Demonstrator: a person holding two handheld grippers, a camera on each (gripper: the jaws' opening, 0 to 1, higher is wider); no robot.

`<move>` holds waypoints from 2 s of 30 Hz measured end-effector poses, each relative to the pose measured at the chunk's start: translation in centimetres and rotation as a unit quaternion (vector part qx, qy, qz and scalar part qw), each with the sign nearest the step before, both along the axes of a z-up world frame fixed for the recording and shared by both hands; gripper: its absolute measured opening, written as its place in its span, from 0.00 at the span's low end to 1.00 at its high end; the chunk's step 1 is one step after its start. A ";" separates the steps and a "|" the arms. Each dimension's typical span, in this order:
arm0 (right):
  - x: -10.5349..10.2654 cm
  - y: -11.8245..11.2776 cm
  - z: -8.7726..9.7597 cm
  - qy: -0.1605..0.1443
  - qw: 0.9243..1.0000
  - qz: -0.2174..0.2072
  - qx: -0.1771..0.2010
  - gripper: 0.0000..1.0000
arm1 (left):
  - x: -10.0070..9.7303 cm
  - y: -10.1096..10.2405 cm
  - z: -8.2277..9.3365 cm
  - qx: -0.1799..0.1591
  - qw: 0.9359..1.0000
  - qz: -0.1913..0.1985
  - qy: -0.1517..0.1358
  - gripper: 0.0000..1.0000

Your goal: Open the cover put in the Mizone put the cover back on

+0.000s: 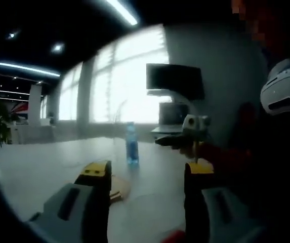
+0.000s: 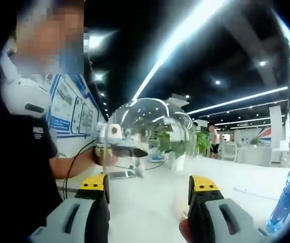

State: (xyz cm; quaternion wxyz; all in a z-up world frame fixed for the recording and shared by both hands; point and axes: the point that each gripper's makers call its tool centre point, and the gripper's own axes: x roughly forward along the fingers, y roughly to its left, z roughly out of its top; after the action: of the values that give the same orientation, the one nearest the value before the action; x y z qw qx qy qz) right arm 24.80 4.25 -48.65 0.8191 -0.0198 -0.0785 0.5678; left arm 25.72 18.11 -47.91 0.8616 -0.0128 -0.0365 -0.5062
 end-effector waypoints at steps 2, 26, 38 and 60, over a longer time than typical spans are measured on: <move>0.0 -0.3 0.0 0.003 1.000 -0.006 0.001 0.53 | 0.3 0.7 -0.1 0.000 1.000 0.015 -0.001 0.40; 3.2 -4.9 -0.4 0.069 0.983 -0.161 0.054 0.40 | 1.9 2.7 -0.6 0.003 0.997 0.077 0.000 0.24; 4.2 -5.5 -1.6 0.039 0.969 -0.242 -0.019 0.32 | 3.5 3.0 -1.7 0.012 0.994 0.111 0.023 0.21; 6.5 -7.9 -1.8 0.044 0.946 -0.320 0.015 0.10 | 5.8 4.2 -1.8 -0.016 0.986 0.166 0.028 0.07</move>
State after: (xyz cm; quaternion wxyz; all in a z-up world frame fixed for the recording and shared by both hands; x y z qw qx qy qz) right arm 31.28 -3.60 -50.44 0.9606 -0.0071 -0.0405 0.2750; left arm 31.52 22.33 -49.75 0.9340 -0.0345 -0.0218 -0.3550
